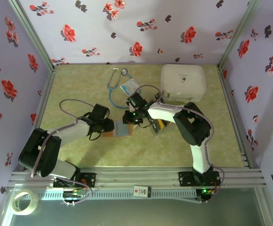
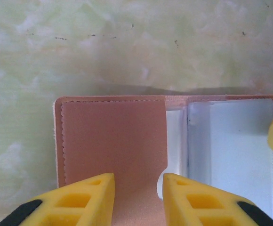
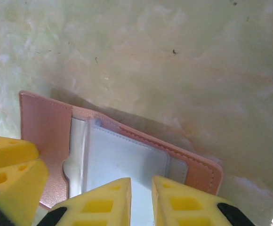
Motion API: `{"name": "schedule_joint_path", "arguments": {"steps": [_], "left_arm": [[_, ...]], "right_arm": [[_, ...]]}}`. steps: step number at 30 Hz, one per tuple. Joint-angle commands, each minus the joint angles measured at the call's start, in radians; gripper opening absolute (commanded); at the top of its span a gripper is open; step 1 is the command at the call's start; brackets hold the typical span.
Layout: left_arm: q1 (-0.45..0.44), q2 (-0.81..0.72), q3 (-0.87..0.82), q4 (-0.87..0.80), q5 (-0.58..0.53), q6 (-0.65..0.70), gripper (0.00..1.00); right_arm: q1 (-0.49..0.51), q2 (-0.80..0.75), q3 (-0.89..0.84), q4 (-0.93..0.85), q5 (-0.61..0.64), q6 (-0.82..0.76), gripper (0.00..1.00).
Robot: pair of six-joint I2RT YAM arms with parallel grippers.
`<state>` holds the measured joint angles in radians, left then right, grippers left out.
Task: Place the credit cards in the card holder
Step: Open the card holder at the center of the table, then flip over the card slot in the card holder.
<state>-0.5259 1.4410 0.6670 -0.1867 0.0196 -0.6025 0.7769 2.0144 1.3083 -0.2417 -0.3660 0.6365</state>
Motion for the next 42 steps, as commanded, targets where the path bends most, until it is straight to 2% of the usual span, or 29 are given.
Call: {"name": "schedule_joint_path", "arguments": {"steps": [1,9,21,42], "left_arm": [[-0.008,0.013,-0.028,0.071,0.004,0.005,0.33],[-0.008,0.006,-0.068,0.13,0.006,0.011,0.35],[-0.009,-0.054,-0.114,0.193,0.027,0.029,0.49],[-0.021,-0.028,-0.129,0.232,0.066,0.103,0.53]], "right_arm": [[-0.007,0.022,0.023,-0.022,0.013,-0.018,0.18],[-0.005,0.035,0.014,0.002,-0.003,0.0,0.18],[0.016,0.064,0.025,0.052,-0.034,0.046,0.18],[0.019,0.078,0.011,0.118,-0.056,0.108,0.17]]}}
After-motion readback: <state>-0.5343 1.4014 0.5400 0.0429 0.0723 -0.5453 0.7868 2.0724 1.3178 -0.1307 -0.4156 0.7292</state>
